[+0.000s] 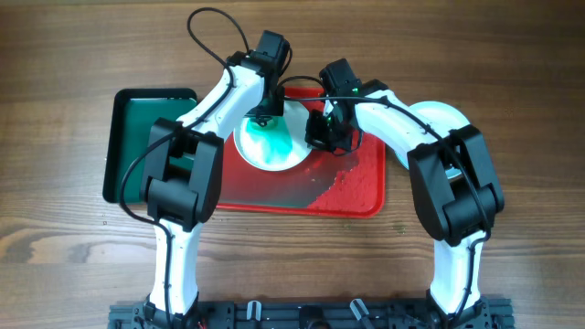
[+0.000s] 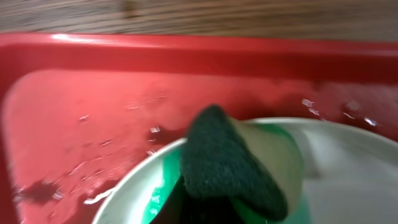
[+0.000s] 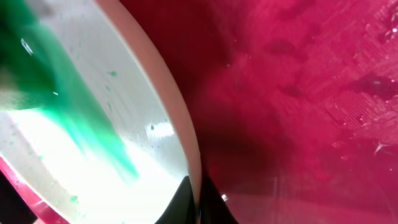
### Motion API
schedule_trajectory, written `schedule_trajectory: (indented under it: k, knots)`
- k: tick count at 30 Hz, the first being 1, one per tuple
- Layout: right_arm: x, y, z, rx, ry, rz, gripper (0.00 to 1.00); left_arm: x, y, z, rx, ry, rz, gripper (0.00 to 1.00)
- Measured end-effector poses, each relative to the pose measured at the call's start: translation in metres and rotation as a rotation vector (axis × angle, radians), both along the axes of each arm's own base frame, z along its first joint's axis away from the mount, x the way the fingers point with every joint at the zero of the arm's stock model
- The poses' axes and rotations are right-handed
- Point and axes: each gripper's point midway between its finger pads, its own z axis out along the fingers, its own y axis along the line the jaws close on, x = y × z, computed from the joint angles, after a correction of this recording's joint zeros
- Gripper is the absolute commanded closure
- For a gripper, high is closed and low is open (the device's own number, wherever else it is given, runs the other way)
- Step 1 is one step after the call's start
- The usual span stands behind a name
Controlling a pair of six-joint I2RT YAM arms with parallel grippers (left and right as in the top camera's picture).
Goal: Clean dirty plates on tray and stack at the side
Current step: 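Scrub the plate with the sponge while the right gripper holds its rim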
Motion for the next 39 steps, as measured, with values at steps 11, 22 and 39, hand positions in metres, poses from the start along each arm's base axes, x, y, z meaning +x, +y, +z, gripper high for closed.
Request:
schedule_trajectory:
  k: [11, 22, 39]
  knots:
    - [-0.004, 0.005, 0.001, 0.018, 0.009, 0.02, 0.96, -0.074, 0.038, -0.002, 0.137, 0.34, -0.127, 0.96]
    - [-0.005, 0.004, 0.001, 0.016, 0.011, 0.02, 0.96, -0.099, -0.044, 0.0, -0.374, 0.403, -0.698, 0.96]
    - [0.0, 0.005, 0.002, 0.022, -0.007, 0.015, 0.96, -0.011, 0.02, -0.001, 0.079, 0.051, -0.001, 0.96]
